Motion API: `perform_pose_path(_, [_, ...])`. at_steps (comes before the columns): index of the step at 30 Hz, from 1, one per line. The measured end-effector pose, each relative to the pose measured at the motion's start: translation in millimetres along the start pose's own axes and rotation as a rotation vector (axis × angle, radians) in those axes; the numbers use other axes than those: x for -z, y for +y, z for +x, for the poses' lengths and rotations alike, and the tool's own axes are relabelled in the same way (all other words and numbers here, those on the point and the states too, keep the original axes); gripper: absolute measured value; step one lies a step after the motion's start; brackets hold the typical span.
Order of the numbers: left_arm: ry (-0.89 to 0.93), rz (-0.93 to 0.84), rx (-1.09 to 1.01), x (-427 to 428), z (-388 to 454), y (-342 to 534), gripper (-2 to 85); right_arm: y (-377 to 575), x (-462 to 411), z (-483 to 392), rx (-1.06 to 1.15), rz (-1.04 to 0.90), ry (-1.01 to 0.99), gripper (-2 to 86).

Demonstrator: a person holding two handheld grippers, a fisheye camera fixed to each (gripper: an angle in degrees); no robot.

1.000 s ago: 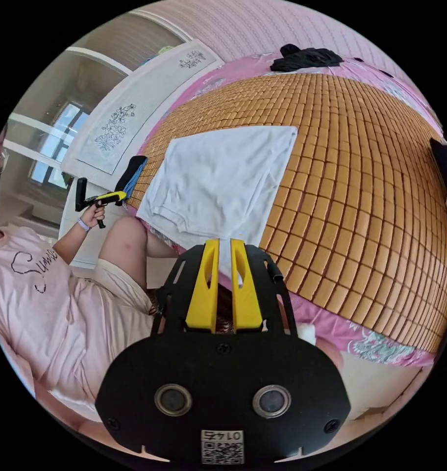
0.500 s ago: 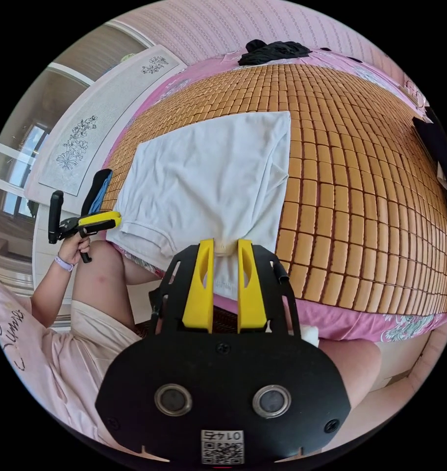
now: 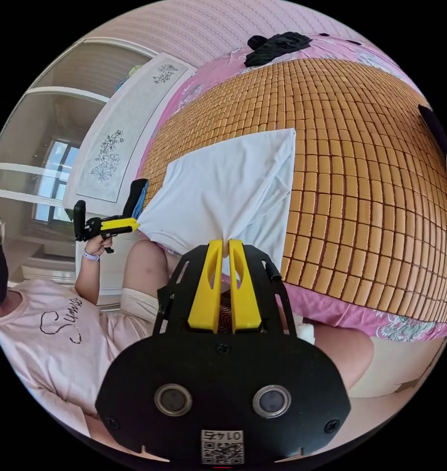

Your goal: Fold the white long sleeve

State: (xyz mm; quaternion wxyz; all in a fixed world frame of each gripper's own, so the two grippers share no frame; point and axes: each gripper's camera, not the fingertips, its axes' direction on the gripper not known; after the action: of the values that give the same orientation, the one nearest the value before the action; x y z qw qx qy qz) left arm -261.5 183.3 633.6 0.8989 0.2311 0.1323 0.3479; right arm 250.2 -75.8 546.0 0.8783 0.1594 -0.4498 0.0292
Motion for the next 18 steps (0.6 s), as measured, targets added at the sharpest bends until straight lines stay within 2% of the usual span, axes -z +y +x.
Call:
perform_pose_path(4, [0.025,-0.111,0.007,-48,-5,1,3.7,-11,-57,17,-0.038,-0.168,0.052,1.5])
perform_pose_path(7, [-0.098,-0.268,0.021,-78,0,11,5.8,-12,-73,1,0.013,-0.184,0.237,1.0])
perform_pose_path(10, [-0.169,-0.181,-0.003,-65,15,24,5.4,-20,-79,-36,0.173,-0.089,0.385,0.4])
perform_pose_path(14, [-0.100,0.163,-0.021,-49,44,22,0.7,-60,-123,-88,0.402,-0.027,0.393,-0.1])
perform_pose_path(18, [0.014,0.230,-0.034,-85,72,0,-0.8,-124,-211,-137,0.567,-0.078,0.465,-0.3])
